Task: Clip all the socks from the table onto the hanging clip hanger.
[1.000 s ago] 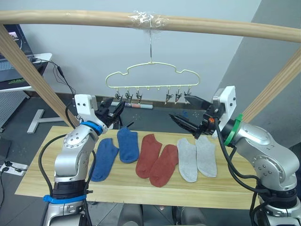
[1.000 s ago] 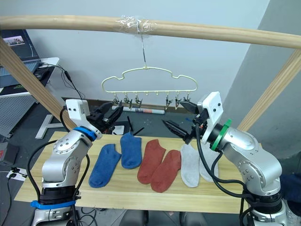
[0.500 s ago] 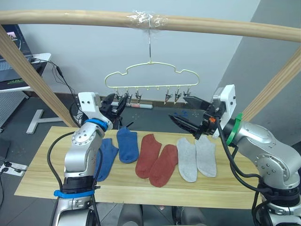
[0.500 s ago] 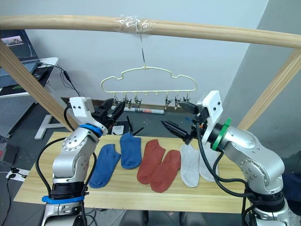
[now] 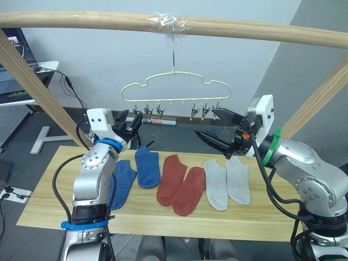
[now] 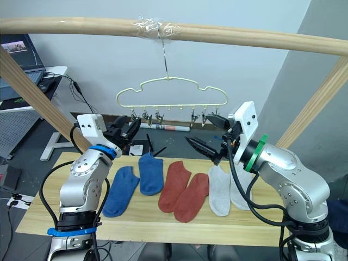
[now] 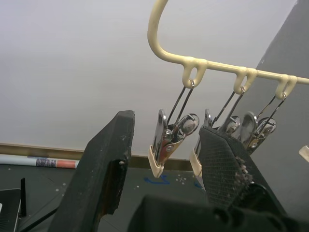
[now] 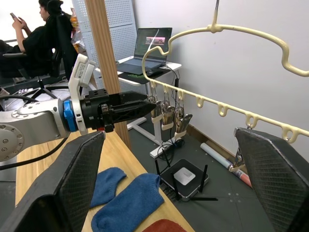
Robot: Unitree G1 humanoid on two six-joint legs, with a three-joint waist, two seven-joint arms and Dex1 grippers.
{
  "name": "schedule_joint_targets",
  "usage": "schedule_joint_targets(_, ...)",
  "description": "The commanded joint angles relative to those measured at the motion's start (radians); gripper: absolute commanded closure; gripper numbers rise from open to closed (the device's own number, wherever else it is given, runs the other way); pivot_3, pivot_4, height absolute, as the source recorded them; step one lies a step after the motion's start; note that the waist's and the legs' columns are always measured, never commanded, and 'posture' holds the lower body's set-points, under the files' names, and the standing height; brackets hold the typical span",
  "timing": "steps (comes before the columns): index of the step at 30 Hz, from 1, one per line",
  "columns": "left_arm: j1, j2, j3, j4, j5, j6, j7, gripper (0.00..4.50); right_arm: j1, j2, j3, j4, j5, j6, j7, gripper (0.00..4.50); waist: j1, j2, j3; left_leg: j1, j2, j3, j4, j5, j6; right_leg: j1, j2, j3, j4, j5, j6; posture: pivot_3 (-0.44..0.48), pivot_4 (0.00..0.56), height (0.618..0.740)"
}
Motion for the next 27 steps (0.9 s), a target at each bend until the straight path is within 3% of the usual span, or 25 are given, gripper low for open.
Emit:
schedule_joint_targets(1, -0.025, -0.009, 0.004, -0.006, 0.001, -0.031, 0.006, 2.08, -0.025, -0.008, -0.025, -0.026, 0.022, -0.011, -0.007, 0.0, 0.0, 0.0, 0.0, 0.0, 0.0, 0.0, 0.0, 0.0, 0.0, 0.0, 0.0, 0.0, 0.0, 0.0, 0.0, 0.15, 0.189, 0.74)
schedule_joint_targets(22, -0.053, -0.024, -0.009, 0.021, 0.013, -0.06, 0.006, 2.08, -0.034, -0.012, -0.034, -0.023, 0.033, -0.009, -0.026, 0.0, 0.0, 0.0, 0.0, -0.001, 0.0, 0.0, -0.002, 0.0, 0.0, 0.0, 0.0, 0.0, -0.005, 0.0, 0.0, 0.139, 0.185, 0.74)
schedule_joint_targets(25, -0.052, -0.029, -0.014, 0.021, 0.007, -0.057, -0.003, 2.56, -0.035, -0.012, -0.036, -0.022, 0.034, -0.008, -0.028, 0.0, 0.0, 0.0, 0.0, -0.001, 0.0, 0.0, -0.002, 0.0, 0.0, 0.0, 0.0, 0.0, -0.005, 0.0, 0.0, 0.136, 0.186, 0.74)
schedule_joint_targets(27, -0.052, -0.032, -0.014, 0.024, 0.007, -0.057, -0.006, 3.14, -0.035, -0.013, -0.038, -0.021, 0.035, -0.008, -0.029, 0.0, 0.0, 0.0, 0.0, -0.001, 0.0, 0.0, -0.002, 0.0, 0.0, 0.0, 0.0, 0.0, -0.005, 0.0, 0.0, 0.136, 0.186, 0.74)
